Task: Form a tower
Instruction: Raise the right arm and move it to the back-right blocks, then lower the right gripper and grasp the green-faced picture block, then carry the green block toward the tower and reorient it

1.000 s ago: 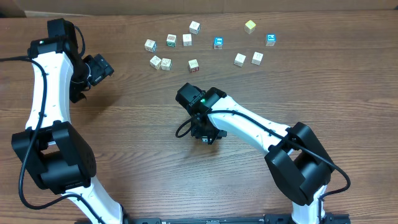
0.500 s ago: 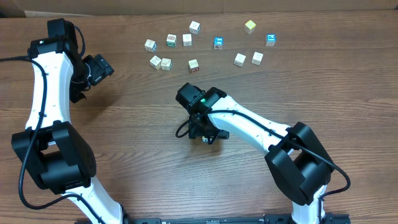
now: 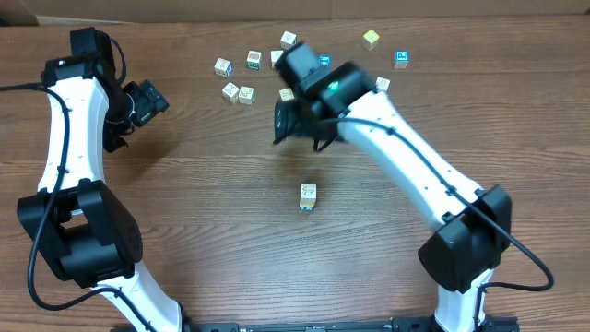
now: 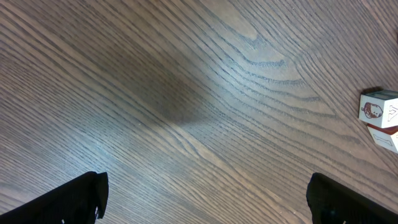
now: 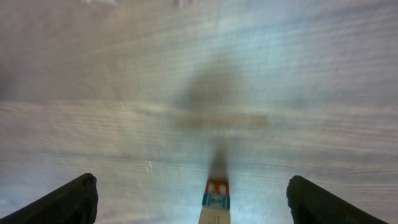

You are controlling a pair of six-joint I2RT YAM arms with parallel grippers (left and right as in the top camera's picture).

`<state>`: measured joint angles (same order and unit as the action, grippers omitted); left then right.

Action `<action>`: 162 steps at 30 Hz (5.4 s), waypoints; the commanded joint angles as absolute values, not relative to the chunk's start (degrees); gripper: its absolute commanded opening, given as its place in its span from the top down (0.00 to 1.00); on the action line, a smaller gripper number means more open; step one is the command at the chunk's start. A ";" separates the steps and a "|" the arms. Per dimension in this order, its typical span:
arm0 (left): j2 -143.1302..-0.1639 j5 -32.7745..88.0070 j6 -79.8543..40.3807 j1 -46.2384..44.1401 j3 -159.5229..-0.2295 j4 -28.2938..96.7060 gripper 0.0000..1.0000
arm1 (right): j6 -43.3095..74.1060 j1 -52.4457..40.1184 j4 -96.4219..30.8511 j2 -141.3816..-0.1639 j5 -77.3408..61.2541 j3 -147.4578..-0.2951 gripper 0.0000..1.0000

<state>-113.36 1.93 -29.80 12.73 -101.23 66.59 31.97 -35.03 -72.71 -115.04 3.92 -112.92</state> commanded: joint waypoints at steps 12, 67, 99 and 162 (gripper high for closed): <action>-112.07 1.93 -29.12 12.34 -102.28 66.59 0.00 | 21.54 -14.66 -57.71 -117.10 5.08 -115.42 0.03; -112.07 1.93 -29.12 12.34 -102.28 66.59 0.01 | 22.26 -16.08 -46.94 -139.02 5.08 -115.39 0.30; -112.07 1.93 -29.12 12.34 -102.28 66.59 0.01 | 22.68 -16.14 -63.86 -129.75 1.37 -119.77 0.73; -112.07 1.93 -29.12 12.34 -102.28 66.59 0.00 | 20.62 -24.69 -48.58 -113.38 -0.73 -78.37 0.43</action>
<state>-113.36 1.93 -29.80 12.73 -101.21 66.59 20.97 -24.77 -48.18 -113.75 -1.21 -78.76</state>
